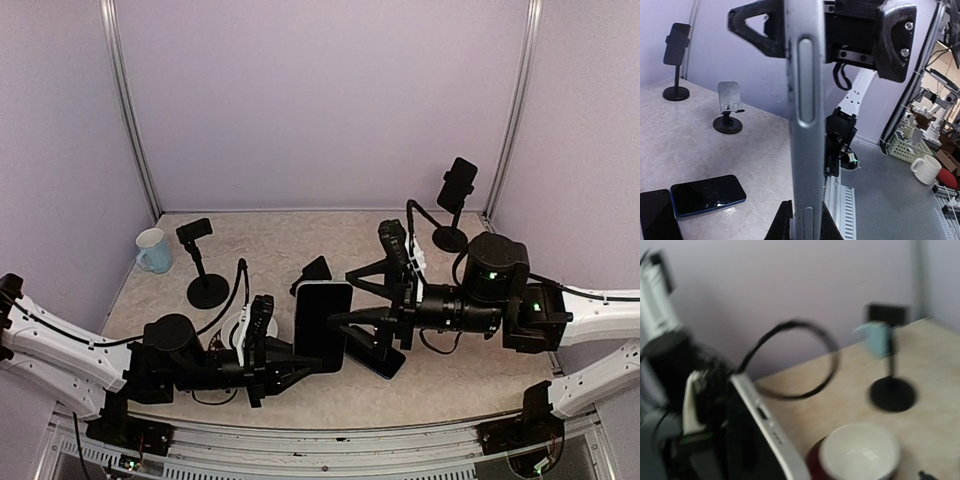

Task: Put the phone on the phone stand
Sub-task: Pass from the right arm to the left, then pass from the left arm to the right

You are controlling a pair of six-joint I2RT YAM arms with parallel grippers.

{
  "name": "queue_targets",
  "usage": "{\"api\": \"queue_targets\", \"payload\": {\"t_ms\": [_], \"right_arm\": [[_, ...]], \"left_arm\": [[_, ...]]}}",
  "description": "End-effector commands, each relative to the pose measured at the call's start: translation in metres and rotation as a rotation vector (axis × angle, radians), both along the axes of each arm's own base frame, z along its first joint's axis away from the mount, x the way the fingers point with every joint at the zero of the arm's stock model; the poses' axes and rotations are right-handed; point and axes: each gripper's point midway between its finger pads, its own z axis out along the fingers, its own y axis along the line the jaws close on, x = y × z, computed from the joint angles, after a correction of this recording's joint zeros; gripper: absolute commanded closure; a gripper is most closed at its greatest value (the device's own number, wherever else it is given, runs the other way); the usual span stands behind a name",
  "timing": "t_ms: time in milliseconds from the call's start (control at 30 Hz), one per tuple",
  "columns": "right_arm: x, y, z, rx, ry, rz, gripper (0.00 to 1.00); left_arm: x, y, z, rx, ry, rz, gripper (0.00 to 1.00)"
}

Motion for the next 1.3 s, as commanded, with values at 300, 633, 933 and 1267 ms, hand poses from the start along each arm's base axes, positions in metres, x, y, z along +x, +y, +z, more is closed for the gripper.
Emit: {"api": "queue_targets", "payload": {"t_ms": [300, 633, 933, 1267], "right_arm": [[-0.047, 0.044, 0.006, 0.016, 0.033, 0.361, 0.0], [-0.05, 0.06, 0.003, 0.017, 0.058, 0.411, 0.11], [-0.048, 0.059, 0.004, 0.027, 0.061, 0.417, 0.38], [-0.038, 0.063, -0.004, 0.007, 0.08, 0.395, 1.0]], "left_arm": [[-0.034, -0.009, 0.026, -0.105, -0.042, -0.206, 1.0], [-0.032, -0.015, 0.022, -0.086, -0.034, -0.202, 1.0], [-0.033, -0.023, 0.017, -0.069, -0.032, -0.218, 1.0], [-0.027, -0.016, 0.015, -0.066, -0.033, -0.174, 0.98]]}}
